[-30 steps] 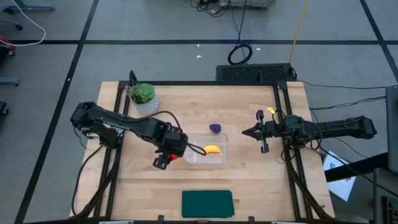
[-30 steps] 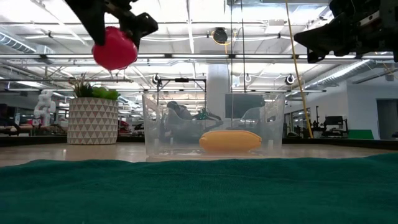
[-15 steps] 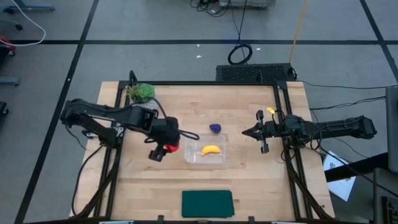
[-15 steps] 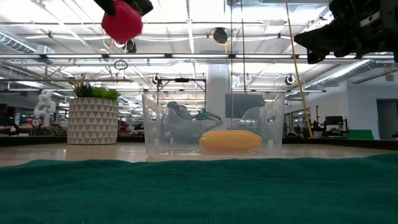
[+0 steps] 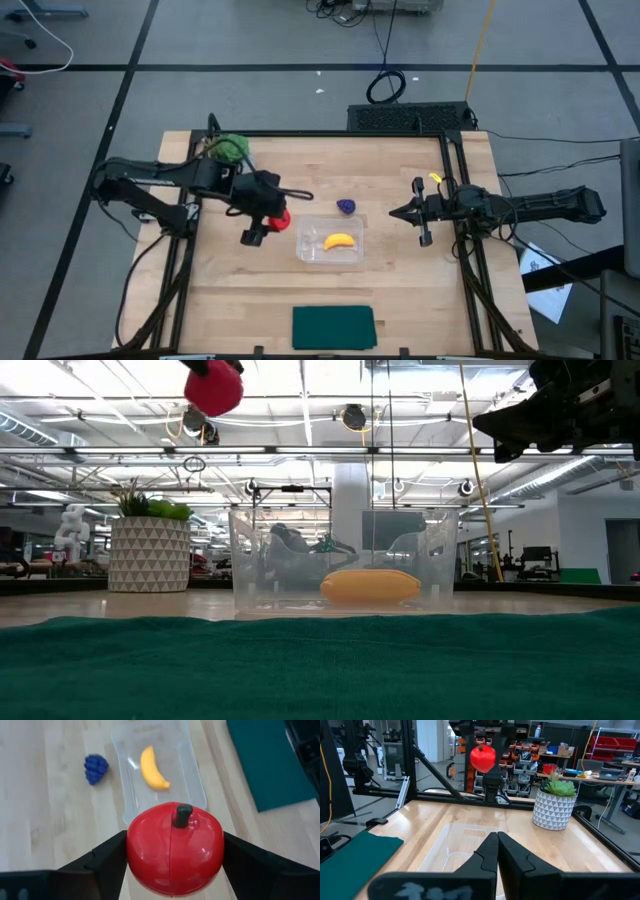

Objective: Pick and placing Produce into tupperware
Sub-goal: Put the apple into the transparent bin

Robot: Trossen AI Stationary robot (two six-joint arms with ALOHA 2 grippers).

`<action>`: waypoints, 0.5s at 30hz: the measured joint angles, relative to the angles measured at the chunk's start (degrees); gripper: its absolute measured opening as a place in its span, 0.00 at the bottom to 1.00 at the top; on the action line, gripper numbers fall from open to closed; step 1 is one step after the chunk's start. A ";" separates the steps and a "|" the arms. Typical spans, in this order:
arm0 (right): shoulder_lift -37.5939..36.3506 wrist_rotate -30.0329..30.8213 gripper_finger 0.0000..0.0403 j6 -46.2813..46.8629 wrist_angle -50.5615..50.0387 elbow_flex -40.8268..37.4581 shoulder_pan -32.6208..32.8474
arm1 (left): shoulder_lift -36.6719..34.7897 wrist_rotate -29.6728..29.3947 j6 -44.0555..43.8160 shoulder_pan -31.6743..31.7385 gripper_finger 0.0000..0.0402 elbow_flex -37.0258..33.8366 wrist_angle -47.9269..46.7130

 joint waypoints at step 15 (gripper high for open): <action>0.46 0.00 0.00 0.00 -0.03 0.00 0.02 | 0.00 0.31 4.87 2.34 0.70 0.00 5.25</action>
